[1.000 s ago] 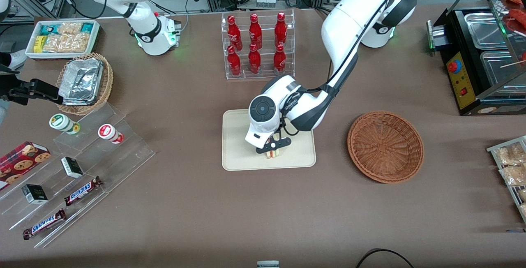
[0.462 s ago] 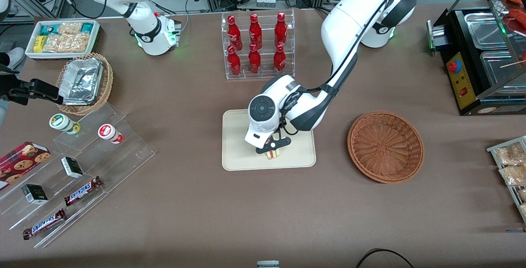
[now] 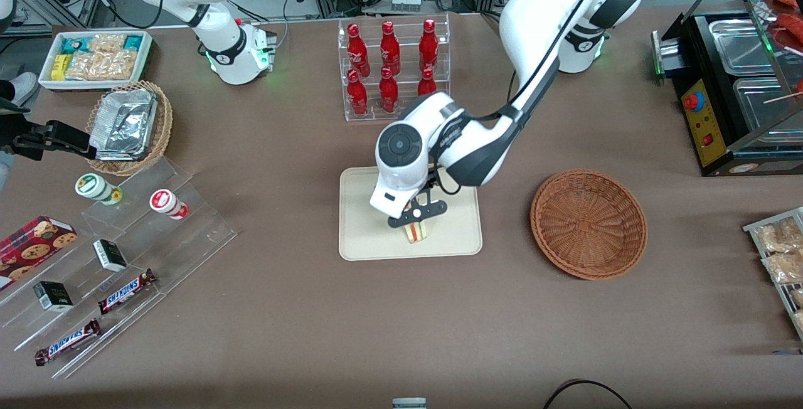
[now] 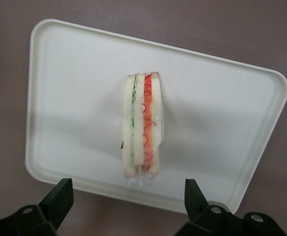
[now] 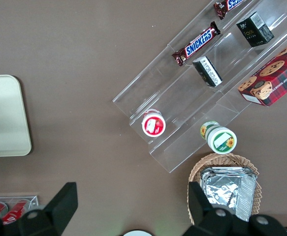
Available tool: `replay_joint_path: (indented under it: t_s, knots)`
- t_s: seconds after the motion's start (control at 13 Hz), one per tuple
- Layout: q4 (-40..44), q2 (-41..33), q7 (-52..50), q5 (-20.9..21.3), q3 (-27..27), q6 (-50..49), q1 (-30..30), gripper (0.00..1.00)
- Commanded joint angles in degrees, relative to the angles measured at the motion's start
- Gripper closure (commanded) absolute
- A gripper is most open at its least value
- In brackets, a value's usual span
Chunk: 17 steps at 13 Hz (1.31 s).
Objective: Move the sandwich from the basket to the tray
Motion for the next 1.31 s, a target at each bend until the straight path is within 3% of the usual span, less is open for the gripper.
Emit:
replay_joint_path:
  t_s: [0.0, 0.23, 0.38, 0.54, 0.69, 1.23]
  knots:
    - [-0.9, -4.3, 8.0, 0.7, 0.3, -4.4, 3.1, 0.00]
    - [-1.3, -8.0, 18.4, -0.2, 0.3, -8.8, 8.3, 0.00]
    - [-2.0, -11.0, 21.6, -4.4, 0.4, -15.4, 14.0, 0.00]
    - [-5.4, -15.2, 25.2, -4.0, 0.6, -17.2, 18.7, 0.00]
    - [-11.3, -20.2, 34.3, -1.1, 0.6, -17.1, 22.3, 0.00]
    - [-20.6, -31.9, 55.1, -2.2, 0.4, -17.9, 35.0, 0.00]
